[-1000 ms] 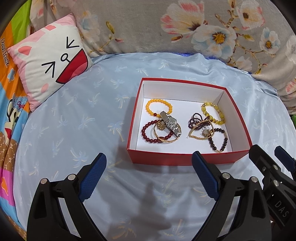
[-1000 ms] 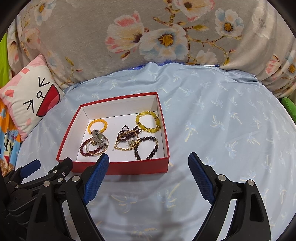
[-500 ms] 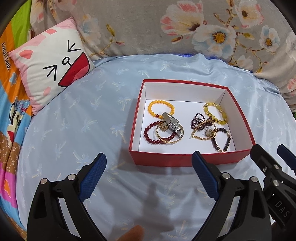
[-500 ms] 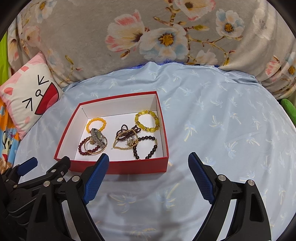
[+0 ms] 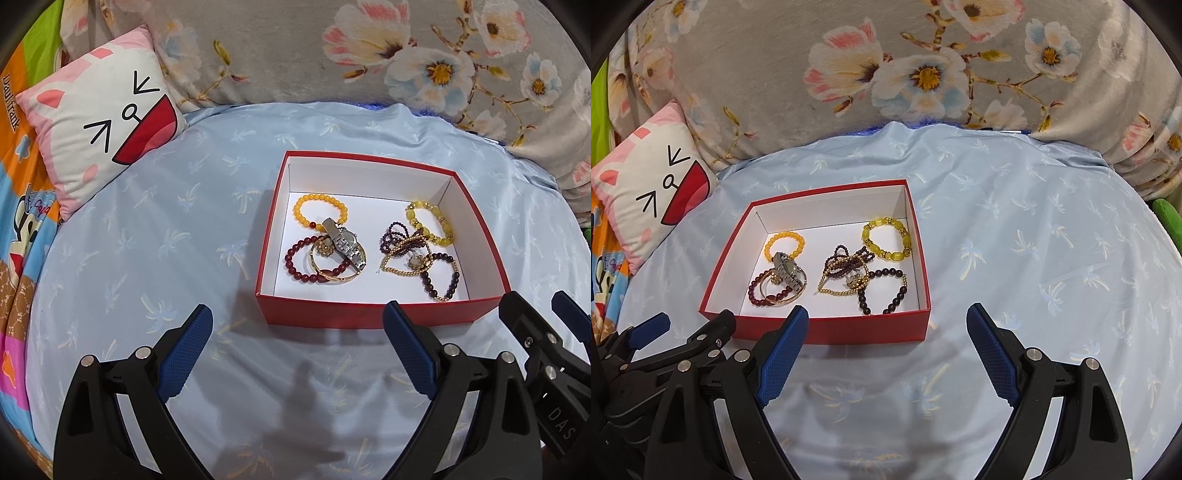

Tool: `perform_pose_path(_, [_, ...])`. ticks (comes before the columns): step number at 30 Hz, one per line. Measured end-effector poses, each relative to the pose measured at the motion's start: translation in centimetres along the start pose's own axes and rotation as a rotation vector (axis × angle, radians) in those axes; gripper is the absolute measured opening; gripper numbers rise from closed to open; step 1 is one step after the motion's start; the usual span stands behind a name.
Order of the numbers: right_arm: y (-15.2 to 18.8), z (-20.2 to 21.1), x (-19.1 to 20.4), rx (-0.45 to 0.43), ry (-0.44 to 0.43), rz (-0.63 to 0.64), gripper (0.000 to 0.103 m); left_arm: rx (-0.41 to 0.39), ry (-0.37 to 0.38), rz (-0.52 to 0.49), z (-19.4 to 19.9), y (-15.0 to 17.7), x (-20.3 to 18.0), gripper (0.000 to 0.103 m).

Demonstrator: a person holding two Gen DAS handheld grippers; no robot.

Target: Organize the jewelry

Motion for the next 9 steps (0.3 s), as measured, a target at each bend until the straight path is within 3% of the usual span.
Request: perform_pose_path(9, [0.0, -0.14, 0.08, 0.004, 0.002, -0.004, 0.084, -0.004, -0.004, -0.011, -0.02, -0.03, -0.2, 0.089])
Point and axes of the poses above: each gripper's, at about its wrist camera, not at the fingertips, and z roughly against the way its jaws point, x to its left, y to its underside, the point moved 7 cm from there along -z, roughly the way its jaws point, and after that the axes turned 10 degrees about -z, right-handed, at the moved point
